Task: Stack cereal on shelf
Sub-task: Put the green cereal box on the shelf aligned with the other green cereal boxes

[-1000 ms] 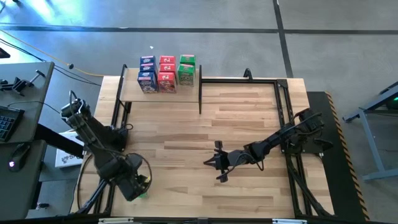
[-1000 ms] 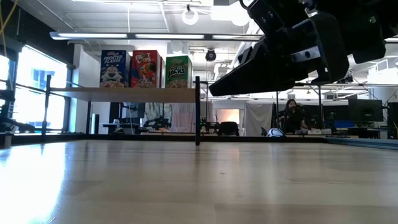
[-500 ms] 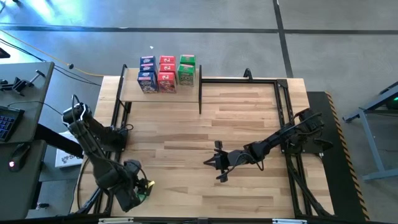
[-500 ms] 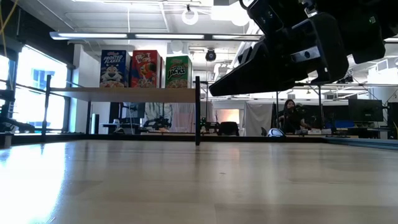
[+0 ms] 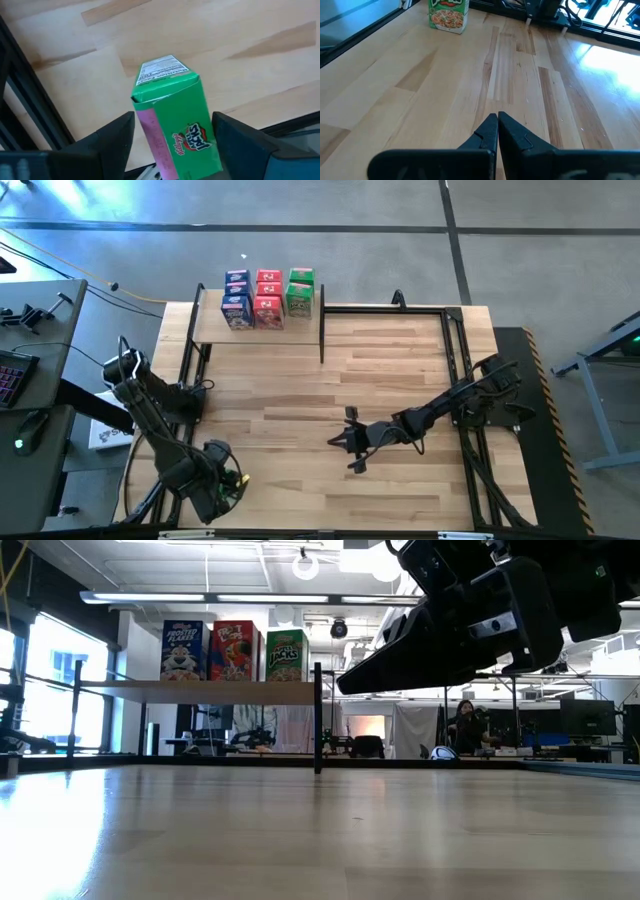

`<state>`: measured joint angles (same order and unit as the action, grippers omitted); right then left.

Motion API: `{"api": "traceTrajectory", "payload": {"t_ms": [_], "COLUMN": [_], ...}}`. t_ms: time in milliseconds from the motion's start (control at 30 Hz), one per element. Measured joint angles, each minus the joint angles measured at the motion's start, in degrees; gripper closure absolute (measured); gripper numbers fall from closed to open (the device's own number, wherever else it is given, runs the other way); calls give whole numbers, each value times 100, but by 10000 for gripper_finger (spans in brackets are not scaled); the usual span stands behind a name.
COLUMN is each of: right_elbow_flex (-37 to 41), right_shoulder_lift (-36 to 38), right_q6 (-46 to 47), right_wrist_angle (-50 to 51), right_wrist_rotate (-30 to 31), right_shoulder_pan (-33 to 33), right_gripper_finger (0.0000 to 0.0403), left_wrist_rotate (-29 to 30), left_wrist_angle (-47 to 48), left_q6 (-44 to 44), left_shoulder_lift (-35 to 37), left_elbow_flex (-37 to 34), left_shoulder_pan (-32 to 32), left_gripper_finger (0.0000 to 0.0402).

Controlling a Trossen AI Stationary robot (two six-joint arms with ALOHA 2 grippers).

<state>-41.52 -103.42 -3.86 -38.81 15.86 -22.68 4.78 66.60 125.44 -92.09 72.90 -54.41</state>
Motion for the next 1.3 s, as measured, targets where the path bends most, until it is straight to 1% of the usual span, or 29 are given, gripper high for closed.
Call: {"api": "traceTrajectory", "payload": {"t_ms": [367,467,600,700,800,867,967,1100,1233,1300], "right_elbow_flex": [0,1,2,1,2,0,2,2,2,2], "right_shoulder_lift": [0,0,0,0,0,0,0,-1,-2,-2], "right_q6": [104,101,101,97,94,83,83,85,92,101], "right_wrist_angle": [0,2,4,9,18,31,39,51,86,98], "right_wrist_rotate": [2,0,0,0,0,0,0,0,0,-2], "right_shoulder_pan": [-11,-43,-84,-105,-109,-109,-109,-109,-109,-109], "right_gripper_finger": [403,403,403,403,403,403,403,403,403,403], "left_wrist_rotate": [-49,-83,-6,57,95,96,176,454,533,543], "left_wrist_angle": [18,100,422,514,530,664,954,1239,1282,1336], "left_q6": [-805,-1328,-2335,-3437,-4829,-5855,-7458,-9449,-11116,-11804], "left_shoulder_lift": [19,111,336,626,942,1073,1143,1106,996,893], "left_elbow_flex": [0,0,0,0,10,157,608,1411,2136,2442], "left_shoulder_pan": [197,335,672,1102,1687,2163,2919,3883,4841,5285], "left_gripper_finger": [231,243,249,250,250,250,250,250,250,250]}}
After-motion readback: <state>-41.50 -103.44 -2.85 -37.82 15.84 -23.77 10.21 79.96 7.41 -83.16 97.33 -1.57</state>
